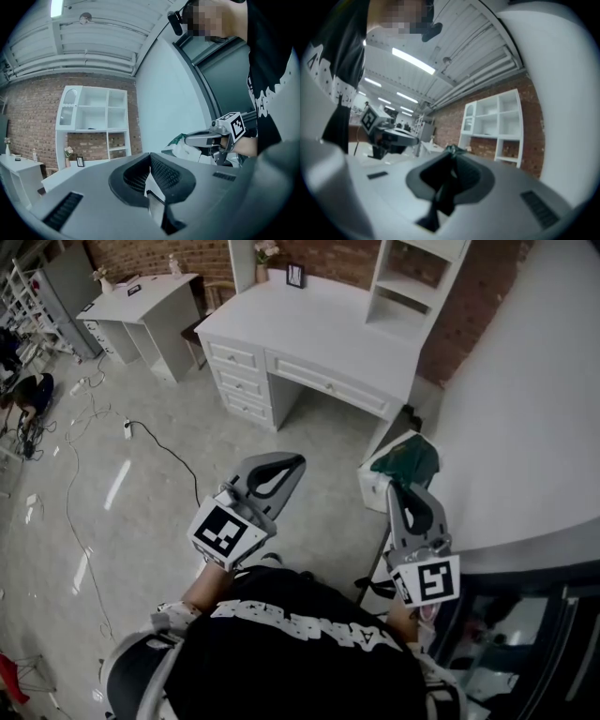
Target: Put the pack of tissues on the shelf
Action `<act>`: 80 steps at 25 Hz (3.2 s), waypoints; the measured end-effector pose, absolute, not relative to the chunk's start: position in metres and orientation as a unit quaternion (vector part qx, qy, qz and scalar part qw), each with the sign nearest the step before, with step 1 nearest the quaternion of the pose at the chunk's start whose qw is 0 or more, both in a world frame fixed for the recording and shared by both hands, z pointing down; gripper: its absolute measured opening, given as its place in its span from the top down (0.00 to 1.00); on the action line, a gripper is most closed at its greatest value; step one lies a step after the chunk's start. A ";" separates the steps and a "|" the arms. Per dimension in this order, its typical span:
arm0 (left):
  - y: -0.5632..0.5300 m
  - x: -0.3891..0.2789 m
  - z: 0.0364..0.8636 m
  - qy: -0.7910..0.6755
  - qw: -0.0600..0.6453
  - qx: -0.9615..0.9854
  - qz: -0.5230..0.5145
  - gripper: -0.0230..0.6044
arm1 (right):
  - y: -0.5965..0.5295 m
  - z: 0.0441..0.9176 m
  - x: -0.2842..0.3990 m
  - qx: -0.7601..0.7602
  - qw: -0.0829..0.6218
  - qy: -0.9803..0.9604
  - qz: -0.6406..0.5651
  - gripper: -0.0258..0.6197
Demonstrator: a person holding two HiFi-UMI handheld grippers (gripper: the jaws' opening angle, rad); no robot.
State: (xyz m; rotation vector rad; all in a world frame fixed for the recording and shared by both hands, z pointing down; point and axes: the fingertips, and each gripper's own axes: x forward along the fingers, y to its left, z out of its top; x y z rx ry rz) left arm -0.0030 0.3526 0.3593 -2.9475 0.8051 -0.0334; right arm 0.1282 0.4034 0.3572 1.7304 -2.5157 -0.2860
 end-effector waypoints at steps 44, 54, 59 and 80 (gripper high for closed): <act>0.128 -0.048 0.363 0.249 0.032 -0.968 0.022 0.91 | 0.191 0.348 0.087 0.581 0.070 -0.803 -0.115 0.87; 0.073 -0.080 0.367 0.254 0.041 -0.966 0.014 0.91 | 0.130 0.345 0.060 0.577 0.080 -0.804 -0.115 0.87; 0.048 -0.100 0.372 0.262 0.026 -0.964 0.016 0.91 | 0.104 0.346 0.045 0.577 0.081 -0.804 -0.120 0.87; -0.002 -0.131 0.384 0.266 0.007 -0.964 0.024 0.91 | 0.053 0.345 0.022 0.577 0.118 -0.798 -0.123 0.87</act>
